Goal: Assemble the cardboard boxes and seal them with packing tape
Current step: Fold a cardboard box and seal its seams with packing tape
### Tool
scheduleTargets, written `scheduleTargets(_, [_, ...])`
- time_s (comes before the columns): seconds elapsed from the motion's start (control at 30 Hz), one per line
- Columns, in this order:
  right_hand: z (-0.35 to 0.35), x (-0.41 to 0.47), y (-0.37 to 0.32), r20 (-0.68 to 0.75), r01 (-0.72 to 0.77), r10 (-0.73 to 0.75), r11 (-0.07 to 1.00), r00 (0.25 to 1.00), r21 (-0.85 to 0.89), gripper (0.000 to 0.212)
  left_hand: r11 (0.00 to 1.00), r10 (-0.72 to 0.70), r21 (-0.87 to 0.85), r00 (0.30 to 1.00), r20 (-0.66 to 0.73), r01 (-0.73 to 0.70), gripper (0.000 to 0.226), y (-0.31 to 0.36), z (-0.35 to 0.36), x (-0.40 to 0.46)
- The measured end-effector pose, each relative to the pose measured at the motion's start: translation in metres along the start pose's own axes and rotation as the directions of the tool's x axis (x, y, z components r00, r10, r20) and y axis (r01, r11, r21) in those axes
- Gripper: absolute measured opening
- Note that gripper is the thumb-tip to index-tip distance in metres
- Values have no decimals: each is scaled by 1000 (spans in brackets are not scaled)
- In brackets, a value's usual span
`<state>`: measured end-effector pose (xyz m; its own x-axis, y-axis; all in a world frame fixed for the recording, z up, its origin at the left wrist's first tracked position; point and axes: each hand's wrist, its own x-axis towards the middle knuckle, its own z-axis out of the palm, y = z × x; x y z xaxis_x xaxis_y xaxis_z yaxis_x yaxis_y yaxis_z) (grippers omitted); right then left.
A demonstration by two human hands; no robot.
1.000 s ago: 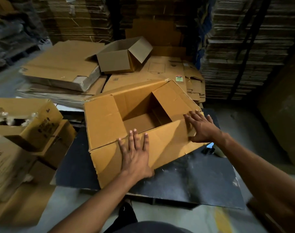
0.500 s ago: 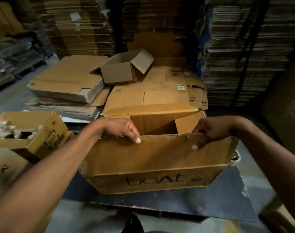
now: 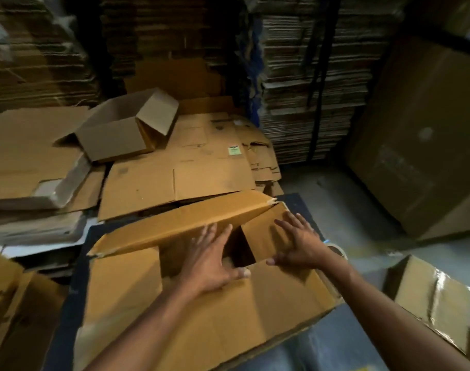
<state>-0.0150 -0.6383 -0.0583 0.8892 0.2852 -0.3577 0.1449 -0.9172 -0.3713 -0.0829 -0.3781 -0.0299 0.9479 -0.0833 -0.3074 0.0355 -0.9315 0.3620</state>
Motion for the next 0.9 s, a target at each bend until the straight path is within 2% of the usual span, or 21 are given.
scheduleTargets(0.07, [-1, 2, 6, -11, 17, -16, 998, 1000, 64, 120, 999, 47, 4, 998, 31, -47, 114, 19, 6, 28])
scheduleTargets(0.17, [-21, 12, 9, -71, 70, -58, 981, 996, 180, 111, 999, 52, 14, 998, -19, -52, 107, 31, -1, 77])
scheduleTargets(0.23, [-39, 33, 7, -158, 127, -86, 954, 984, 272, 99, 994, 56, 103, 995, -83, -48, 108, 30, -9, 106])
scheduleTargets(0.3, [-54, 67, 6, -158, 108, -47, 907, 986, 406, 89, 975, 91, 215, 988, -124, -63, 110, 28, -11, 126])
scheduleTargets(0.37, [-65, 105, 6, -62, 10, 38, 771, 997, 636, 90, 956, 107, 287, 986, -125, -67, 111, 31, -5, 136])
scheduleTargets(0.43, [-73, 137, 4, 86, -143, 127, 567, 988, 811, 89, 941, 98, 334, 989, -110, -56, 110, 36, 6, 137])
scheduleTargets(0.5, [-78, 157, 3, 201, -247, 155, 388, 967, 888, 88, 937, 69, 349, 993, -100, -30, 109, 39, 14, 139])
scheduleTargets(0.6, [-83, 168, -1, 194, -227, 169, 211, 966, 951, 90, 930, 44, 368, 993, -108, -1, 108, 38, 19, 140])
scheduleTargets(0.73, [-95, 155, -9, 70, -98, 161, 173, 985, 980, 99, 937, 45, 350, 983, -180, 21, 109, 40, 12, 133])
scheduleTargets(0.83, [-103, 132, -13, -99, 72, 109, 225, 989, 972, 108, 946, 33, 312, 934, -356, 85, 113, 42, -9, 133])
scheduleTargets(0.9, [-99, 116, -11, -232, 202, 62, 318, 971, 927, 106, 947, 37, 297, 875, -483, 124, 115, 41, -31, 135])
